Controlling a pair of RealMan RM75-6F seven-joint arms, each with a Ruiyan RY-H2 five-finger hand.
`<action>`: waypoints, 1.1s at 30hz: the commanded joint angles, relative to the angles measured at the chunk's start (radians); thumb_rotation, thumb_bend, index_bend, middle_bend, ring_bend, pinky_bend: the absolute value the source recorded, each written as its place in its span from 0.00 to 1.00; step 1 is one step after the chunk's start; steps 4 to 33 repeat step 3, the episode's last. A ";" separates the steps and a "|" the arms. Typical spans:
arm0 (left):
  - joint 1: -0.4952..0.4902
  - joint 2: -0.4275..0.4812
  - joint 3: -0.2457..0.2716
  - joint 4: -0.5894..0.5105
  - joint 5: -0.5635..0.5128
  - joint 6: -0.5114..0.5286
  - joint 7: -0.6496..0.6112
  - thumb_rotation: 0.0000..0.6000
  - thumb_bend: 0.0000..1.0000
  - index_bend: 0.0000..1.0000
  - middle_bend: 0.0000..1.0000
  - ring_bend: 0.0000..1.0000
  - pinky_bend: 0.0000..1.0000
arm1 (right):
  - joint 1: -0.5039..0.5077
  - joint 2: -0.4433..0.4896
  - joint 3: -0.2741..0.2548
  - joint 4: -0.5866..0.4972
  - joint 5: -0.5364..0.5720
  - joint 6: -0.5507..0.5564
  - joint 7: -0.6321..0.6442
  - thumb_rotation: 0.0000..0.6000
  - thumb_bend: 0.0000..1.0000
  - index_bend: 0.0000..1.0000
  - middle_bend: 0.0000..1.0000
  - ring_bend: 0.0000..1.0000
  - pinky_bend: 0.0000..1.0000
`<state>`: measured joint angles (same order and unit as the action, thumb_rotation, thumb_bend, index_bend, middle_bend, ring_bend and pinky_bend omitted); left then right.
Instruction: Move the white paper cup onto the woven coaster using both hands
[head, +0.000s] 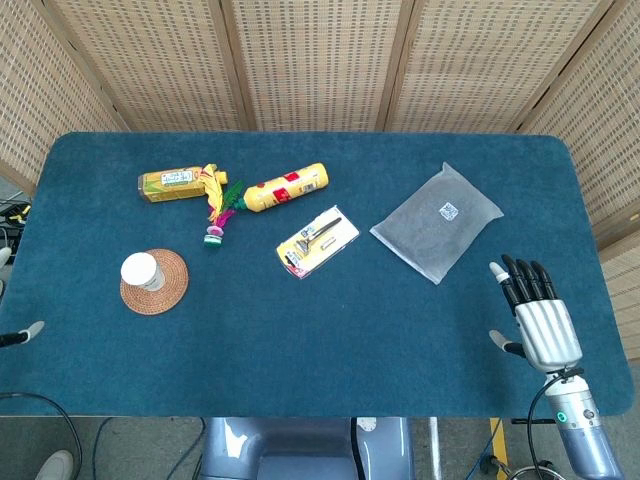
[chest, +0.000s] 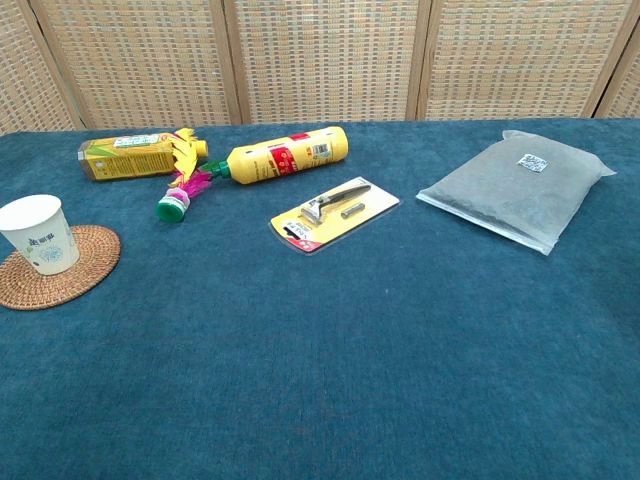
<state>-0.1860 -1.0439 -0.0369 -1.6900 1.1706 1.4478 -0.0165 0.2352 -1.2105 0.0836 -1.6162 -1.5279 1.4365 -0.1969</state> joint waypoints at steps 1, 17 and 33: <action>0.030 -0.019 0.020 -0.009 0.027 0.018 0.004 1.00 0.00 0.00 0.00 0.00 0.00 | -0.001 0.001 -0.001 -0.001 -0.006 0.003 0.001 1.00 0.00 0.05 0.00 0.00 0.00; 0.035 -0.016 0.021 -0.008 0.039 0.019 0.004 1.00 0.00 0.00 0.00 0.00 0.00 | -0.001 0.001 -0.001 0.000 -0.010 0.004 0.002 1.00 0.00 0.05 0.00 0.00 0.00; 0.035 -0.016 0.021 -0.008 0.039 0.019 0.004 1.00 0.00 0.00 0.00 0.00 0.00 | -0.001 0.001 -0.001 0.000 -0.010 0.004 0.002 1.00 0.00 0.05 0.00 0.00 0.00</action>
